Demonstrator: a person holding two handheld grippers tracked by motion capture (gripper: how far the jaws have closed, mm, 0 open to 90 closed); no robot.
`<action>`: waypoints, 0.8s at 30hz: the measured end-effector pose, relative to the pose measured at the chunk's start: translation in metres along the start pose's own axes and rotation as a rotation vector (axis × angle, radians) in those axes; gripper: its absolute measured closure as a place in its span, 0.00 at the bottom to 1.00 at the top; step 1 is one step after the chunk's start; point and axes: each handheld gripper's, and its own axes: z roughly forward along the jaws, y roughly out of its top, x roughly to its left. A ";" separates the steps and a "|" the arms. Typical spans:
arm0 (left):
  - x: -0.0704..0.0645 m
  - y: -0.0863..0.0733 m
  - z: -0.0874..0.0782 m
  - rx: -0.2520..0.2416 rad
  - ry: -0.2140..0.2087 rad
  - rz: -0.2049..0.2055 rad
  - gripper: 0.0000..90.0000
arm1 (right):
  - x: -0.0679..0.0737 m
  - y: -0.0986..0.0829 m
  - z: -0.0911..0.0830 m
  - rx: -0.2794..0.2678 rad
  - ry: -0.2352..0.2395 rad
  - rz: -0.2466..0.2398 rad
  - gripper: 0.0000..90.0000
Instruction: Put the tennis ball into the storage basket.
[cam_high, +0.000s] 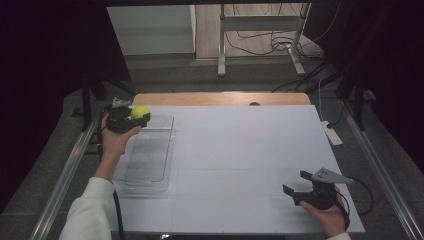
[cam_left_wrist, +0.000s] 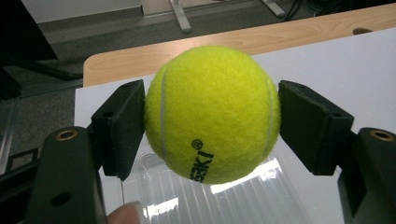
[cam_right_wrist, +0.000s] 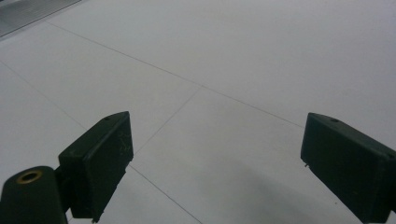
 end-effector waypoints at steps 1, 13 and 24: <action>0.001 0.000 0.001 0.000 0.001 -0.003 0.31 | 0.000 0.000 0.000 -0.001 -0.001 0.000 0.11; 0.007 -0.001 0.012 0.039 0.034 0.002 0.31 | -0.001 0.000 0.000 -0.001 0.000 0.000 0.11; 0.010 -0.004 0.018 0.063 0.039 -0.004 0.31 | -0.001 0.000 -0.001 -0.002 0.000 0.001 0.11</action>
